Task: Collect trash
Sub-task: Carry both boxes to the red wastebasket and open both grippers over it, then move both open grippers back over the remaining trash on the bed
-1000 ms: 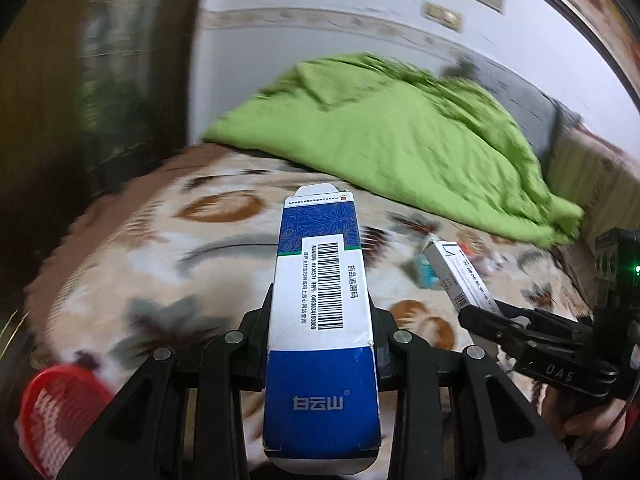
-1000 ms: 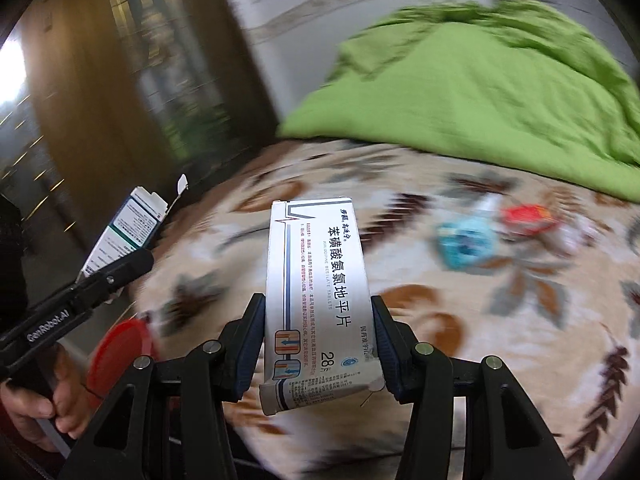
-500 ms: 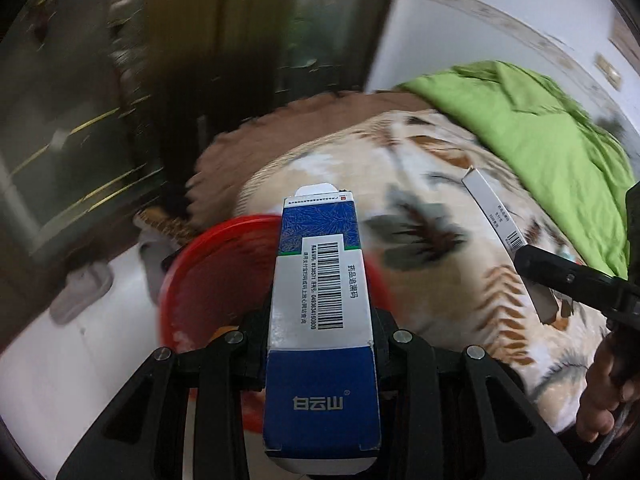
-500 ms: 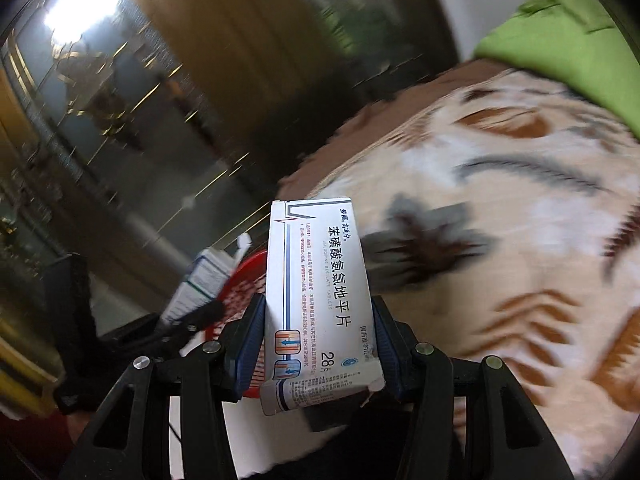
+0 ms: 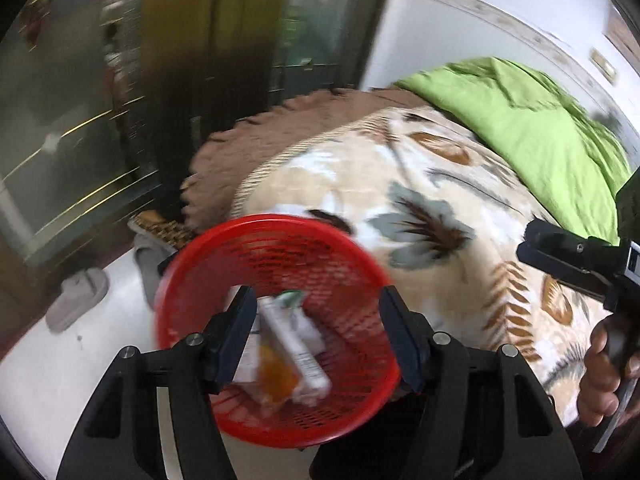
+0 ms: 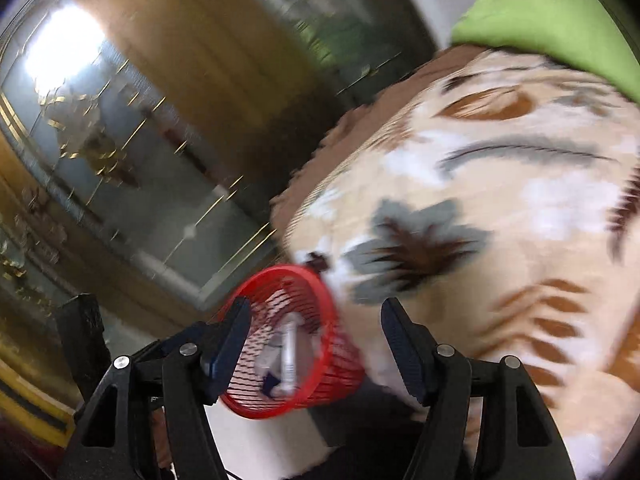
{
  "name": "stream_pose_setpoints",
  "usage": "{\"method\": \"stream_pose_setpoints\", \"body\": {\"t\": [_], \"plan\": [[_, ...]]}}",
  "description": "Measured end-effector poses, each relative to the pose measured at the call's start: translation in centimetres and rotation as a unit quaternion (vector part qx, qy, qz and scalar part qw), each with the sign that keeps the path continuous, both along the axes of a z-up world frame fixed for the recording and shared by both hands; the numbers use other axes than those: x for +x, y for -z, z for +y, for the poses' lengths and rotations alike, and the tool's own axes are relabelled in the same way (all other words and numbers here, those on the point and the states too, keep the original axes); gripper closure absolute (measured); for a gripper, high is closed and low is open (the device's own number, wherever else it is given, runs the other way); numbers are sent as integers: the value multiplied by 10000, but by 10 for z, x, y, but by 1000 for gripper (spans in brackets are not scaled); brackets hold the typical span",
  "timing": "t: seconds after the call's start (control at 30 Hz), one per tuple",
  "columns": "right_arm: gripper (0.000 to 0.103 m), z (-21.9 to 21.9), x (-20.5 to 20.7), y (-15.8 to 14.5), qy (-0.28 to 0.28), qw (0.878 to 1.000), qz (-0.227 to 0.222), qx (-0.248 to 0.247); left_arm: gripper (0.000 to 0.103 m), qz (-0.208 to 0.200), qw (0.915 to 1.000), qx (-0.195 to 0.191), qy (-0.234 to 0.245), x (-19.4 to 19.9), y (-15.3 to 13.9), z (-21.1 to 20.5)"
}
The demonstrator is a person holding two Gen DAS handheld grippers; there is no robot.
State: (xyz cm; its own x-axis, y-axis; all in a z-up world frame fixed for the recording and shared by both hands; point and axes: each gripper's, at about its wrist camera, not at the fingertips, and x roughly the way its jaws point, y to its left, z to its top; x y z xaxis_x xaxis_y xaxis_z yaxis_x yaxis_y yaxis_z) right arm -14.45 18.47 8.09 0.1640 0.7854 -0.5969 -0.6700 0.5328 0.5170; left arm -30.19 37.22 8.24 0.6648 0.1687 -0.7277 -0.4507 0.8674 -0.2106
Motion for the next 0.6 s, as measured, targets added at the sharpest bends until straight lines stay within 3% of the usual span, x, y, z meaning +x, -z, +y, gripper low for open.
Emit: {"method": "stream_pose_setpoints", "body": {"t": [0.23, 0.47, 0.6], "plan": [[31, -91, -1, -11, 1130, 9901, -619, -560, 40, -3, 9928, 147, 1189, 48, -3, -71], [31, -172, 11, -10, 2082, 9741, -608, -642, 40, -113, 9779, 369, 2053, 80, -19, -134], [31, -213, 15, -11, 2651, 9582, -720, -802, 40, -244, 9668, 577, 2476, 97, -33, -167]]}}
